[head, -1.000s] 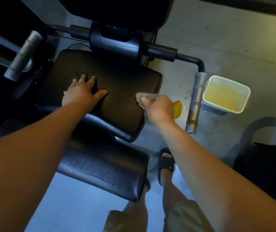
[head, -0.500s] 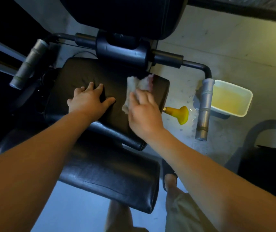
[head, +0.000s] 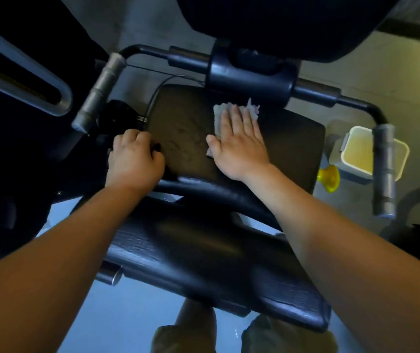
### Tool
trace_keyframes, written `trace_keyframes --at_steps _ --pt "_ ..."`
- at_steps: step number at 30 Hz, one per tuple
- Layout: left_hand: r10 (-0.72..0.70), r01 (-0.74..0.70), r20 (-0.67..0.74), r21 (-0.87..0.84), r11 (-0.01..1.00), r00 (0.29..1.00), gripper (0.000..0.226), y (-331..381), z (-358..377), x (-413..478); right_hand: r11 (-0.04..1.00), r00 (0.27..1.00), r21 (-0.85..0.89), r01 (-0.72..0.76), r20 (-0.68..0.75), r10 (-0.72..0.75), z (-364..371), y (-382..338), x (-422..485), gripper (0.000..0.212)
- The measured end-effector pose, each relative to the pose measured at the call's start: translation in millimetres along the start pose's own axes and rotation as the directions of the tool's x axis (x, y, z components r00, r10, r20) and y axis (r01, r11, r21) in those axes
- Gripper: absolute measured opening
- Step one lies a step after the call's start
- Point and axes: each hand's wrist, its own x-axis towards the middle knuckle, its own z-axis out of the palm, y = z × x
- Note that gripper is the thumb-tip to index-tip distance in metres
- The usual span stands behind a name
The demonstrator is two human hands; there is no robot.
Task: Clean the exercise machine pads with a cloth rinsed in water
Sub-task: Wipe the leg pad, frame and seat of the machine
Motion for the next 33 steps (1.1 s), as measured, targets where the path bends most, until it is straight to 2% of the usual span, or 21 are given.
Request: trace_keyframes --at_steps 4,7,10,12,14,16,18,19,21,23,26,29,31,33 --pt "-0.051 0.052 0.012 -0.078 0.996 0.999 0.039 -32.7 -9.5 3.9 0.997 0.996 -0.030 0.073 0.056 -0.071 7.0 -63.8 19.8 0.073" --pt "-0.108 0.107 0.004 -0.147 0.983 0.994 0.037 -43.6 -14.7 9.1 0.970 0.972 -0.070 0.232 0.065 -0.227 17.3 -93.8 8.1 0.070" --pt "-0.122 0.122 0.011 -0.163 0.979 0.992 0.037 -47.5 -16.5 15.9 0.930 0.934 -0.099 0.355 0.075 -0.349 21.3 -88.2 -14.0 0.065" --pt "-0.110 0.115 0.035 -0.168 0.979 0.993 0.036 -47.1 -17.5 22.7 0.933 0.937 -0.097 0.347 0.065 -0.342 15.9 -65.6 -19.0 0.061" --pt "-0.100 0.105 0.031 -0.183 0.978 0.994 0.032 -47.9 -19.0 26.5 0.968 0.972 -0.097 0.233 0.019 -0.232 15.1 -27.2 -14.9 0.061" --pt "-0.067 0.069 0.015 -0.208 0.976 0.998 0.026 -48.5 -19.8 32.3 0.994 0.999 -0.106 0.031 -0.024 -0.034 11.6 8.8 -14.0 0.066" --pt "-0.046 0.045 0.000 -0.222 0.974 0.999 0.023 -51.2 -19.8 39.0 0.991 0.992 -0.038 -0.127 -0.009 0.127 15.4 15.4 -20.9 0.068" --pt "-0.035 0.033 -0.002 -0.228 0.973 0.999 0.022 -51.4 -18.2 42.3 0.988 0.988 -0.019 -0.154 -0.024 0.153 19.9 8.2 -27.8 0.068" --pt "-0.016 0.016 0.001 -0.238 0.971 1.000 0.025 -51.8 -14.6 47.1 0.995 0.990 -0.065 -0.074 -0.129 0.065 29.8 -23.8 -46.1 0.068" --pt "-0.013 0.009 -0.021 -0.203 0.979 1.000 0.028 -52.6 -12.2 49.2 0.993 0.983 -0.102 0.051 -0.171 -0.068 40.6 -59.5 -57.5 0.065" --pt "-0.004 0.001 -0.158 -0.017 1.000 0.987 0.028 -56.1 -19.3 52.0 0.969 0.968 -0.128 0.210 -0.113 -0.225 47.7 -104.8 -41.9 0.062" --pt "0.003 0.020 -0.281 0.080 0.997 0.960 0.031 -66.8 -33.4 64.0 0.931 0.934 -0.129 0.340 -0.072 -0.351 47.7 -123.2 1.3 0.057" --pt "-0.014 0.051 -0.321 0.107 0.993 0.947 0.034 -75.0 -39.6 76.1 0.910 0.917 -0.152 0.385 -0.049 -0.396 43.0 -121.6 24.9 0.052" --pt "-0.075 0.102 -0.288 0.079 0.992 0.955 0.040 -82.8 -42.2 92.0 0.887 0.898 -0.167 0.431 -0.023 -0.440 38.3 -119.9 44.1 0.049"
